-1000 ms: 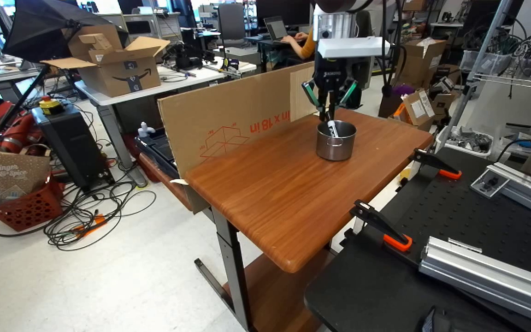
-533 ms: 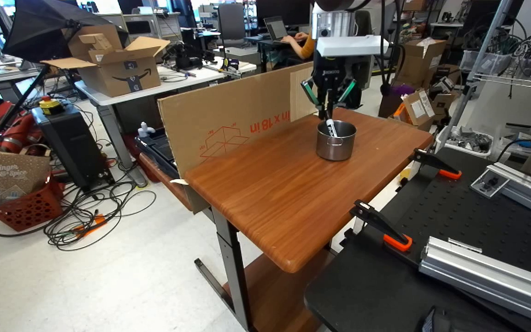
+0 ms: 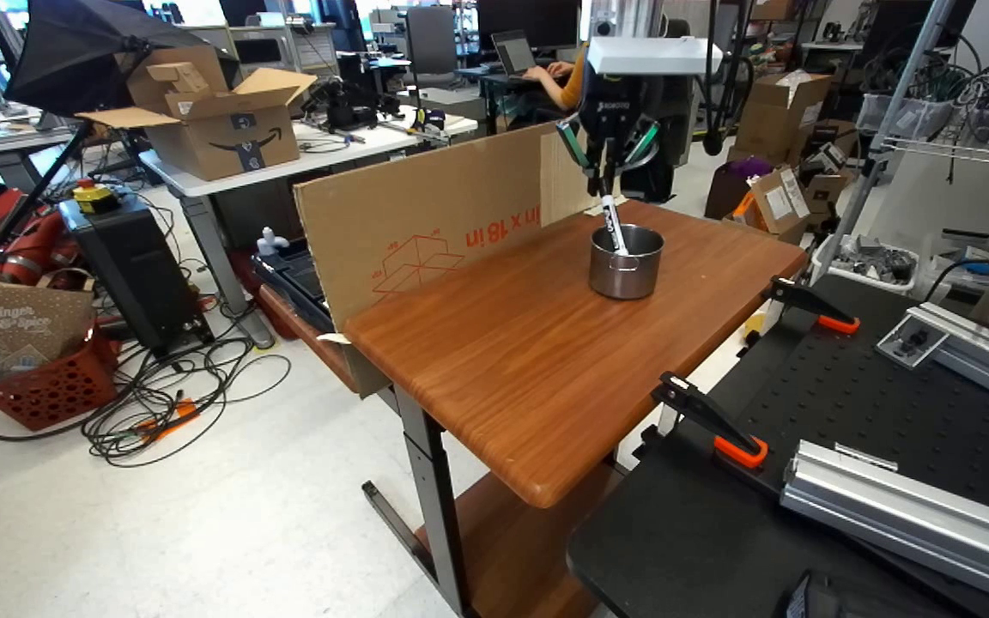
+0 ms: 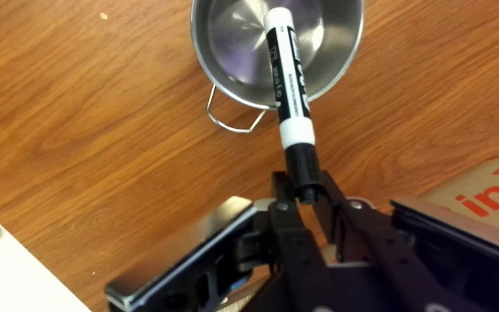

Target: Put the marker on the desk

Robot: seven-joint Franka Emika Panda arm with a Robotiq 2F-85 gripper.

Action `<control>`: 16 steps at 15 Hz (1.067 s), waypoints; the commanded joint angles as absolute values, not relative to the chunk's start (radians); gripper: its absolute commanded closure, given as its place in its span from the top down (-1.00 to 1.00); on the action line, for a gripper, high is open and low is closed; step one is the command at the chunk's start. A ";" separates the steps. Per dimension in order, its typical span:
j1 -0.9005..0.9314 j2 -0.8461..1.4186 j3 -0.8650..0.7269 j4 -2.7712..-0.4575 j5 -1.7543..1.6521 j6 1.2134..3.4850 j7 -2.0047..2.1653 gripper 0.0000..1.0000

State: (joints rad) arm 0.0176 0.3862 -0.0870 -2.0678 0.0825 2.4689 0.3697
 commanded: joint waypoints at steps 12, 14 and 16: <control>0.044 0.145 -0.003 -2.157 0.147 2.485 0.368 -0.91; 0.065 0.166 0.017 -2.168 0.133 2.491 0.384 -0.91; 0.087 0.193 0.033 -2.171 0.124 2.485 0.396 -0.91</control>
State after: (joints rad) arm 0.0702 0.1635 0.0207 -2.1717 0.1313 2.4689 0.3825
